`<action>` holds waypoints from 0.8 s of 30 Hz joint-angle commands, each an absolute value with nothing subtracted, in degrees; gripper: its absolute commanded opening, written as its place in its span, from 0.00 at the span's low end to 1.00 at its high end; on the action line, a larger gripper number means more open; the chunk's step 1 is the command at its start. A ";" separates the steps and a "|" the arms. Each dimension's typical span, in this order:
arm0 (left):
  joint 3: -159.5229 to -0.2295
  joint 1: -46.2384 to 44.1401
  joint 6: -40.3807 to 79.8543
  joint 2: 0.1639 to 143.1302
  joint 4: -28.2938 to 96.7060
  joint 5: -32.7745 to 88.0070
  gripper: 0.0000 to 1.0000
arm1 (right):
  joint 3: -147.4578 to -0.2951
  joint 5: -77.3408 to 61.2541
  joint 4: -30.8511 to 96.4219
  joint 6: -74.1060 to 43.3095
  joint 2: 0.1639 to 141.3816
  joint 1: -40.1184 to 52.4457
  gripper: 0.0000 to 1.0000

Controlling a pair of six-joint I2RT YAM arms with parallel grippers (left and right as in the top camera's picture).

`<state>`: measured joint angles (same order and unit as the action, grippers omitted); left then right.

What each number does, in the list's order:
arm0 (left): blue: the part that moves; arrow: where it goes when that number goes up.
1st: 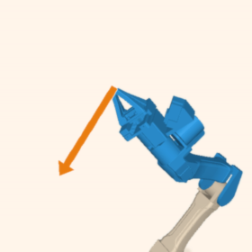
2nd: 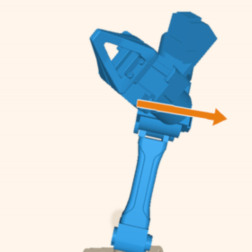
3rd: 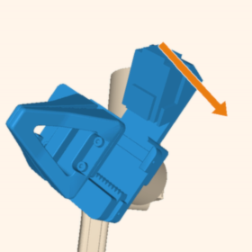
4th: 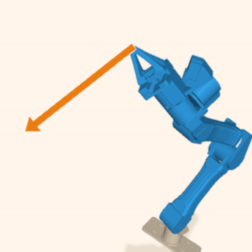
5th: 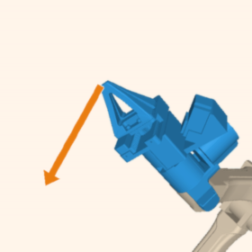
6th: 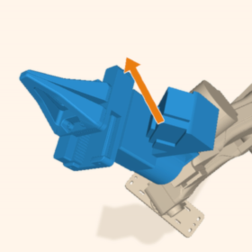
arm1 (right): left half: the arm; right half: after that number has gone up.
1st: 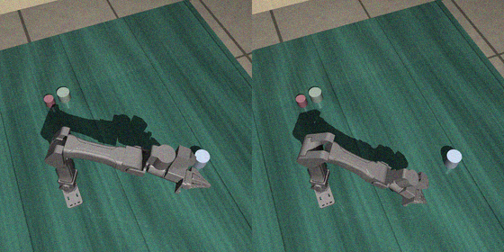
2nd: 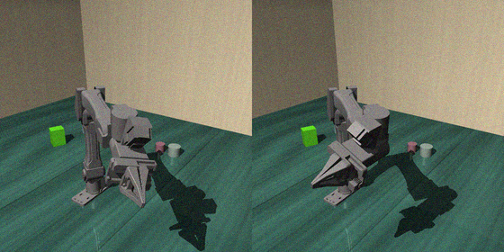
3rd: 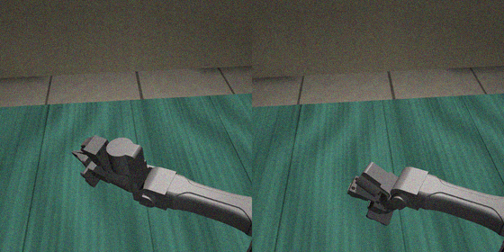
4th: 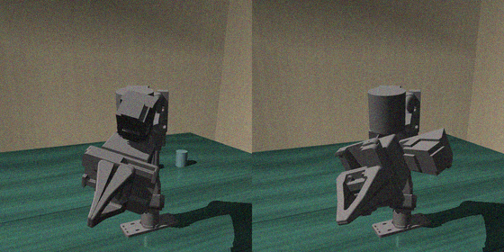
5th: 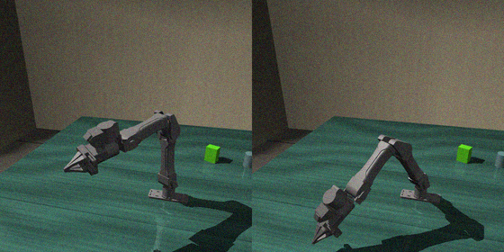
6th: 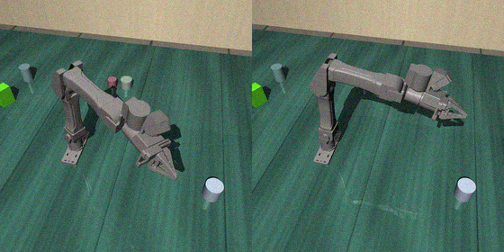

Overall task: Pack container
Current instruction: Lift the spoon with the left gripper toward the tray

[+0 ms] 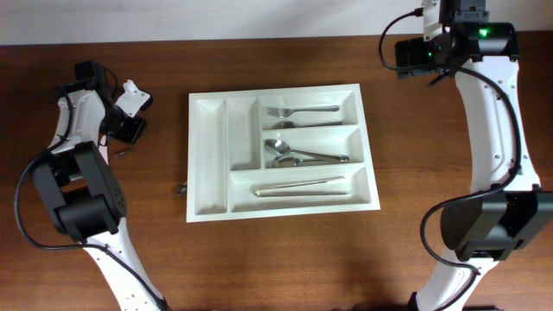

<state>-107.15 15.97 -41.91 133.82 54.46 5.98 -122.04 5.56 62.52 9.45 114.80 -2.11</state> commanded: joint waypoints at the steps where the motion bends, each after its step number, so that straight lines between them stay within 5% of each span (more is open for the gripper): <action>1: -105.93 16.16 -41.65 137.56 55.22 4.91 0.02 | -123.02 6.04 62.35 9.13 114.32 -2.17 0.99; 24: -128.18 13.23 -37.30 137.56 68.73 5.39 0.02 | -123.02 6.04 62.35 9.13 114.32 -2.17 0.99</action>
<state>-123.83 15.18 -40.49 137.05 67.07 4.71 -122.04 5.56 62.52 9.43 114.80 -2.11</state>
